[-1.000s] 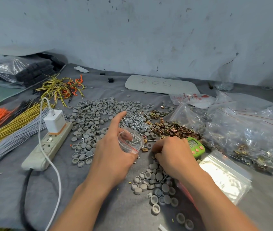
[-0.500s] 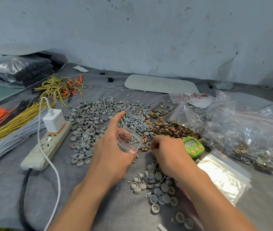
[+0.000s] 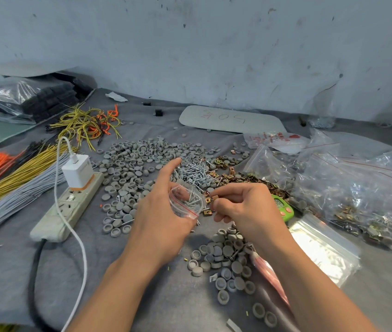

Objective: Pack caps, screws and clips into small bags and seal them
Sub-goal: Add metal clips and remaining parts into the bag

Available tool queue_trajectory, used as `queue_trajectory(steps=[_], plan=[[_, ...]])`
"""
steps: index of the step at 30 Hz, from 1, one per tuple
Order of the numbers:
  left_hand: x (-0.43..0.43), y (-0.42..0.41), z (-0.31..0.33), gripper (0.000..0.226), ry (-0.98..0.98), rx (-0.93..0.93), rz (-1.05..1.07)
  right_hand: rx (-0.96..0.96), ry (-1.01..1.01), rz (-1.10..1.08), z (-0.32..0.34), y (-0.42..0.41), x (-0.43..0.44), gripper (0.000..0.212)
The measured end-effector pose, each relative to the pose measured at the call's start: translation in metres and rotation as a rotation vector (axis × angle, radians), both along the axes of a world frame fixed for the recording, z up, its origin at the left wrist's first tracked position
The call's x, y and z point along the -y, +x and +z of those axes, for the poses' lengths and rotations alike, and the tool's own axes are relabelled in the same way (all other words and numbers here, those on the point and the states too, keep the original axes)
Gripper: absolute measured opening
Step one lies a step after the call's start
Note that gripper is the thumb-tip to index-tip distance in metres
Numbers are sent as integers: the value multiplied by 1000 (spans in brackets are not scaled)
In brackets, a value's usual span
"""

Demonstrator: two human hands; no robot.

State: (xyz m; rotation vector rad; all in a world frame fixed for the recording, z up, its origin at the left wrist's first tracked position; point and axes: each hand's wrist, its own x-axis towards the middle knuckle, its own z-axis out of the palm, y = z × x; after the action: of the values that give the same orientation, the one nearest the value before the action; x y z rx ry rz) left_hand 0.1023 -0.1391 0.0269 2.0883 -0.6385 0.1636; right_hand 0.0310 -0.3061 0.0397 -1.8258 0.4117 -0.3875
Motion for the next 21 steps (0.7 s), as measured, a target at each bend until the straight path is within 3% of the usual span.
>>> queue_trajectory(steps=[10,17,21], plan=[[0,-2,0,109,-15,21,-54,1,27,-86,5,-1,-7,13],[-2,-2,8,104,-259,127,-259,43,-47,-184,10,-7,-8,14],[-4,-5,9,105,-243,110,-314,59,-85,-175,13,-13,-8,23]])
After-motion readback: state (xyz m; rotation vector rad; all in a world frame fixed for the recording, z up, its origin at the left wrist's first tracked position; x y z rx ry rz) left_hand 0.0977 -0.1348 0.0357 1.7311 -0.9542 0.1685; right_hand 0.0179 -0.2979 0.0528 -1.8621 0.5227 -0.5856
